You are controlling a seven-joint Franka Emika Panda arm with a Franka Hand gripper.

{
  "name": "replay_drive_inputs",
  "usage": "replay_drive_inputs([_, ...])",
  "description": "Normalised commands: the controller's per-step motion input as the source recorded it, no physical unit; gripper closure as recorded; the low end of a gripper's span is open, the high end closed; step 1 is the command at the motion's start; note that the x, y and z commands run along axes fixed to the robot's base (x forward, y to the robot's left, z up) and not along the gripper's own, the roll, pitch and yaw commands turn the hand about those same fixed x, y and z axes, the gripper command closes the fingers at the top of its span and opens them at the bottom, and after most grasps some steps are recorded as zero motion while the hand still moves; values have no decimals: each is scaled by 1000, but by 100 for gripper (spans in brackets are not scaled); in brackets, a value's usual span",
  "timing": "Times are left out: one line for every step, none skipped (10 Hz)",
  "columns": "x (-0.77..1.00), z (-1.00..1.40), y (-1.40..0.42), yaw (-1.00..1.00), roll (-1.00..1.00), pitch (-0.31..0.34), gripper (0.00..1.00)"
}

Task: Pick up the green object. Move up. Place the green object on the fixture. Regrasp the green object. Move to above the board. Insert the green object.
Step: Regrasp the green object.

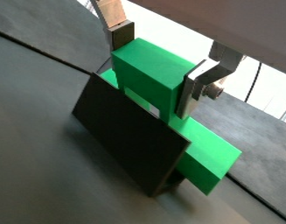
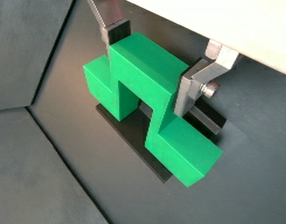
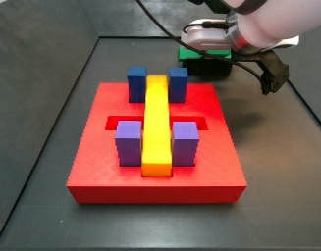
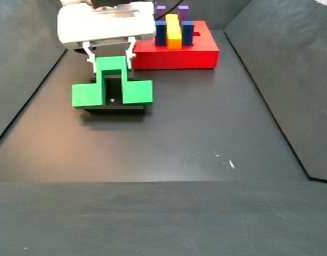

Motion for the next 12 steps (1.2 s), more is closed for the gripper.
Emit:
replay_drive_inputs([0,0,0,0,0,0,100])
replay_drive_inputs([0,0,0,0,0,0,100])
replay_drive_inputs([0,0,0,0,0,0,100])
replay_drive_inputs([0,0,0,0,0,0,100])
replay_drive_inputs([0,0,0,0,0,0,100])
replay_drive_inputs([0,0,0,0,0,0,100])
replay_drive_inputs([0,0,0,0,0,0,100])
replay_drive_inputs([0,0,0,0,0,0,100])
replay_drive_inputs([0,0,0,0,0,0,100])
replay_drive_inputs([0,0,0,0,0,0,100])
replay_drive_inputs([0,0,0,0,0,0,100])
replay_drive_inputs([0,0,0,0,0,0,100])
